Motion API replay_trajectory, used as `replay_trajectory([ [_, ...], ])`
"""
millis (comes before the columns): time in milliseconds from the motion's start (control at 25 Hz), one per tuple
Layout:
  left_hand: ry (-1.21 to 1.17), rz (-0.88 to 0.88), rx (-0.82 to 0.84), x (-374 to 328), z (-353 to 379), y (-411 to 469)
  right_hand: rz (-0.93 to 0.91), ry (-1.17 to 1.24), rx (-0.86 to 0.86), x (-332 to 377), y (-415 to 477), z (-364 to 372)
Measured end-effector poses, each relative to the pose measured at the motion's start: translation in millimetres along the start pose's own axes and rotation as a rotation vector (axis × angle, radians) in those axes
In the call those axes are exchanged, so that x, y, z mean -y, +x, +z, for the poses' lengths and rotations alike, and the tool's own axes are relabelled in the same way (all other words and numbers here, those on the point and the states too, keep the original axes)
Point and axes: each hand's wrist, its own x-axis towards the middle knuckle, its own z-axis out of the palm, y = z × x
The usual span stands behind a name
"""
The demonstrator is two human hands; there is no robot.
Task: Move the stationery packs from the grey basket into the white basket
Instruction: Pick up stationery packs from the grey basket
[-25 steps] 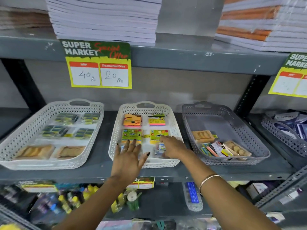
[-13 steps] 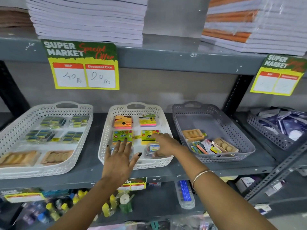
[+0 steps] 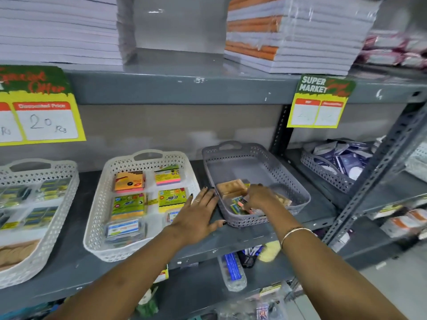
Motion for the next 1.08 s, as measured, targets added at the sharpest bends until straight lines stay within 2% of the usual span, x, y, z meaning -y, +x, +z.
replay_trajectory([
  [80, 0.029, 0.033, 0.036, -4, 5, 12, -0.006, 0.006, 0.046, -8, 4, 9],
  [360, 0.069, 0.089, 0.012, -6, 18, 28, 0.014, 0.096, 0.167, -13, 18, 12],
  [720, 0.052, 0.07, -0.021, -7, 19, 26, 0.045, 0.167, 0.052, -4, 20, -3],
  [960, 0.056, -0.096, -0.16, 22, -7, -12, -0.056, 0.214, -0.068, 26, 23, -36],
  [1080, 0.065, -0.309, -0.267, 78, -27, -59, -0.178, 0.219, -0.122, 61, 24, -45],
])
